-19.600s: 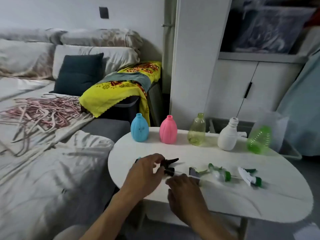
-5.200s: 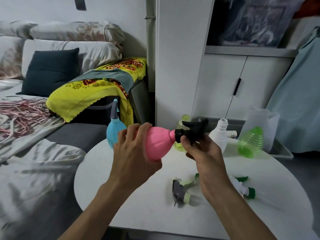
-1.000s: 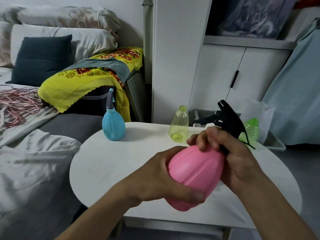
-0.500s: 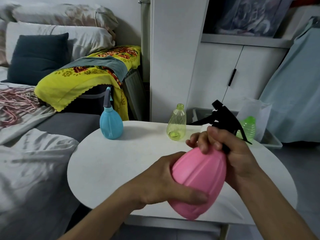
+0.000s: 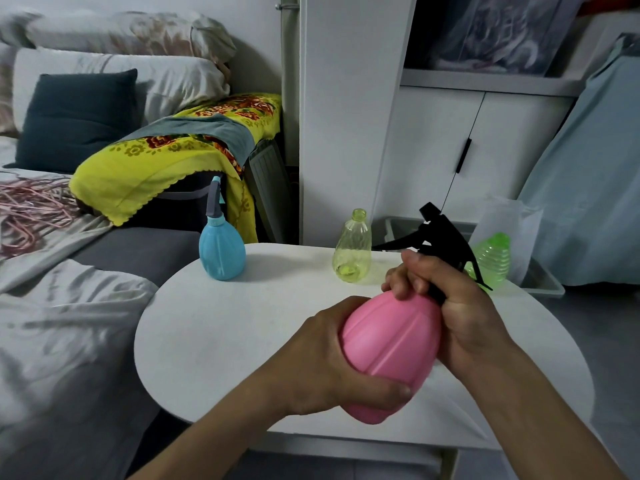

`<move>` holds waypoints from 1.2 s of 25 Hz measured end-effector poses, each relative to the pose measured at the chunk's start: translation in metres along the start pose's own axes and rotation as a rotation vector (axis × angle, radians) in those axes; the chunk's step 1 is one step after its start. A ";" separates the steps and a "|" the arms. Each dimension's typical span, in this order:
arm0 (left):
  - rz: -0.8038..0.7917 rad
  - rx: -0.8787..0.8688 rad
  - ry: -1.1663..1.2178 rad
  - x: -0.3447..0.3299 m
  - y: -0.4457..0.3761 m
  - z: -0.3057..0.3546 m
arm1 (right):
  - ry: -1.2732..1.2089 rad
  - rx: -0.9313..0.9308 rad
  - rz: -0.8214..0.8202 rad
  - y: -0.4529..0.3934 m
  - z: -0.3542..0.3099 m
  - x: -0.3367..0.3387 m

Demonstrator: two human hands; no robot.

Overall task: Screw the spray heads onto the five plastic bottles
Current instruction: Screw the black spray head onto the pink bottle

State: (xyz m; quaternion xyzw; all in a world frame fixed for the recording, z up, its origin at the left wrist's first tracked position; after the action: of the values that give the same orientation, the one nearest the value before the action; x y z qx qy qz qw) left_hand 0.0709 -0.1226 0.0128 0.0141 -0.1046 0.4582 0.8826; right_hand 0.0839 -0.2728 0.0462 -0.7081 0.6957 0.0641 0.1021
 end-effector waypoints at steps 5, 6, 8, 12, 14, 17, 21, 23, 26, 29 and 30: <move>0.151 -0.039 -0.415 -0.001 -0.007 -0.012 | 0.089 -0.003 0.380 -0.004 0.010 0.010; 0.223 -0.093 -0.506 -0.004 -0.007 -0.015 | 0.123 -0.012 0.442 -0.004 0.014 0.008; 0.346 -0.115 -0.516 -0.003 -0.010 -0.022 | 0.210 -0.035 0.380 -0.004 0.020 -0.002; 0.442 0.006 -0.139 0.045 -0.038 -0.047 | 0.522 -0.133 0.014 -0.002 0.033 -0.027; 0.543 0.053 -0.100 0.081 -0.052 -0.063 | 0.657 -0.164 -0.006 -0.003 0.034 -0.021; 0.634 0.100 -0.126 0.121 -0.079 -0.083 | 0.841 -0.159 -0.137 -0.003 0.037 -0.013; 0.652 0.138 -0.131 0.149 -0.116 -0.112 | 1.385 0.128 -0.003 -0.006 0.025 -0.007; 0.662 0.134 -0.095 0.157 -0.128 -0.127 | 1.434 0.126 -0.025 -0.007 0.025 -0.010; 0.633 0.116 -0.096 0.162 -0.137 -0.146 | 1.474 0.094 -0.060 -0.007 0.027 -0.008; 0.649 0.117 -0.093 0.162 -0.139 -0.155 | 1.457 0.099 -0.087 -0.005 0.025 -0.018; 0.661 0.114 -0.093 0.161 -0.140 -0.156 | 1.465 0.094 -0.111 -0.005 0.026 -0.021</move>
State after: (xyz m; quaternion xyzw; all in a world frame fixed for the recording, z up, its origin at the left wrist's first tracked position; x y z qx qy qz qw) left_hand 0.3012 -0.0550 -0.0984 0.0495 -0.1180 0.7235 0.6783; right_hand 0.0892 -0.2462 0.0265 -0.5985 0.5509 -0.4605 -0.3554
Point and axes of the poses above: each hand's wrist, its own y-axis away from the middle knuckle, its own x-axis out of the back of the hand, z = x × y, the point moved 5 cm from there along -y, towards the middle knuckle, and after that the axes turned 9 degrees about y, right-handed, at the moved point
